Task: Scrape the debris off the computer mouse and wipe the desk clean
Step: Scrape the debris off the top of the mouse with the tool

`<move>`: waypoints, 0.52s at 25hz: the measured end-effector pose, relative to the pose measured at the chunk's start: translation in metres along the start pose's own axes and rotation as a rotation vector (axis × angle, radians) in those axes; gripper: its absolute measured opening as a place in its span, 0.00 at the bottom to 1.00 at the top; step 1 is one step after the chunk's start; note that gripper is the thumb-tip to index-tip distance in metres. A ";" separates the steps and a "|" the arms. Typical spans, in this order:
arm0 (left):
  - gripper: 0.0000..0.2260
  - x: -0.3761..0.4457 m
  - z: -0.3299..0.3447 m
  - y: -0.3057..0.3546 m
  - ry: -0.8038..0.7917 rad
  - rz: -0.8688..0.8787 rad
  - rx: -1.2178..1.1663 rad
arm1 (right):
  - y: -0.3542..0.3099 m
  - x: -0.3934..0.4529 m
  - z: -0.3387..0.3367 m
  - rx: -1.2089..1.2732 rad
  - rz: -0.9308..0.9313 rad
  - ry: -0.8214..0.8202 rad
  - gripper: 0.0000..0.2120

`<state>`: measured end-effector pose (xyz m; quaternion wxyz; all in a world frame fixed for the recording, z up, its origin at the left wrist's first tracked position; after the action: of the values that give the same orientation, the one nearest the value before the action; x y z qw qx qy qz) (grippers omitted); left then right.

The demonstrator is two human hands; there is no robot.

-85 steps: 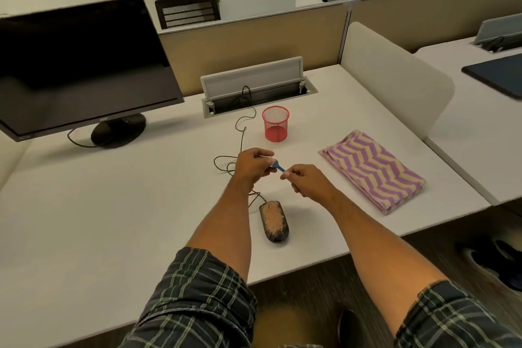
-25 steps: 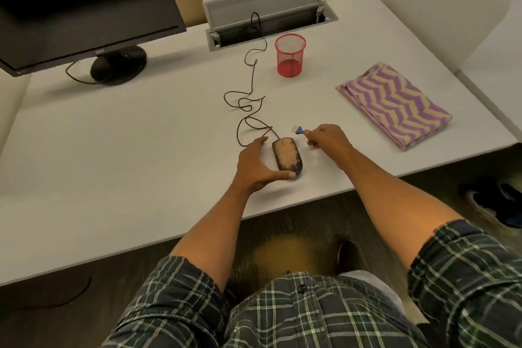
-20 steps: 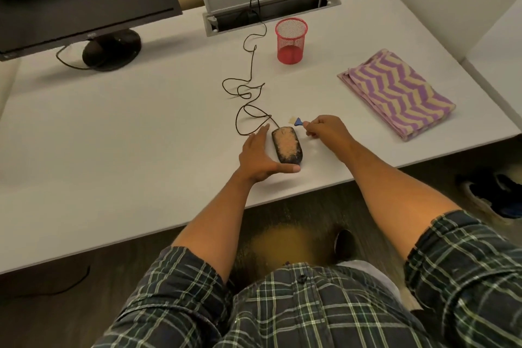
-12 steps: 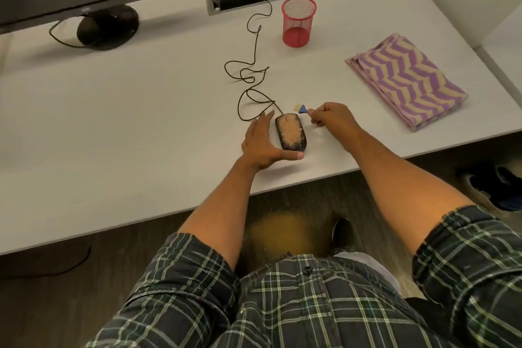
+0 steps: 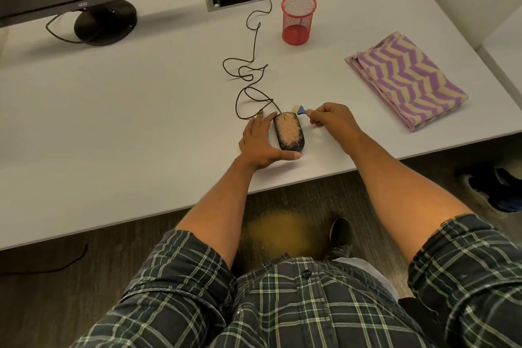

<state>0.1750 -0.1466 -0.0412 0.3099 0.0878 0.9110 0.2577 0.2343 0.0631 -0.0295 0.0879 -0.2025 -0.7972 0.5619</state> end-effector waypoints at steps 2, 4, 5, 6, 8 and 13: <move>0.57 0.000 0.001 0.001 -0.004 -0.009 0.018 | -0.001 -0.002 -0.001 0.015 -0.003 0.004 0.14; 0.57 0.000 0.001 0.001 -0.001 -0.017 0.026 | 0.000 -0.003 -0.001 0.025 -0.004 0.009 0.13; 0.57 0.000 0.001 0.001 0.002 -0.018 0.026 | 0.000 -0.003 -0.001 0.029 -0.005 0.011 0.13; 0.56 0.000 0.001 0.001 0.002 -0.018 0.023 | 0.000 -0.003 -0.001 0.036 -0.006 0.013 0.13; 0.56 0.001 0.002 0.001 0.000 -0.018 0.013 | 0.001 -0.003 -0.001 0.049 0.001 0.019 0.12; 0.56 0.000 0.003 0.002 0.009 -0.026 0.013 | 0.002 -0.006 -0.002 0.065 0.012 0.031 0.14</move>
<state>0.1766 -0.1438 -0.0426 0.3087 0.0771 0.9150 0.2481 0.2403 0.0628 -0.0303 0.1034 -0.2132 -0.7758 0.5848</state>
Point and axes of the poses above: each hand's wrist, its own x-axis towards the middle knuckle, its own z-axis out of the palm, y = z × x, the point moved 1 cm from there along x, towards the middle knuckle, and after that the axes turned 15 degrees about -z, right-handed, at the moved point
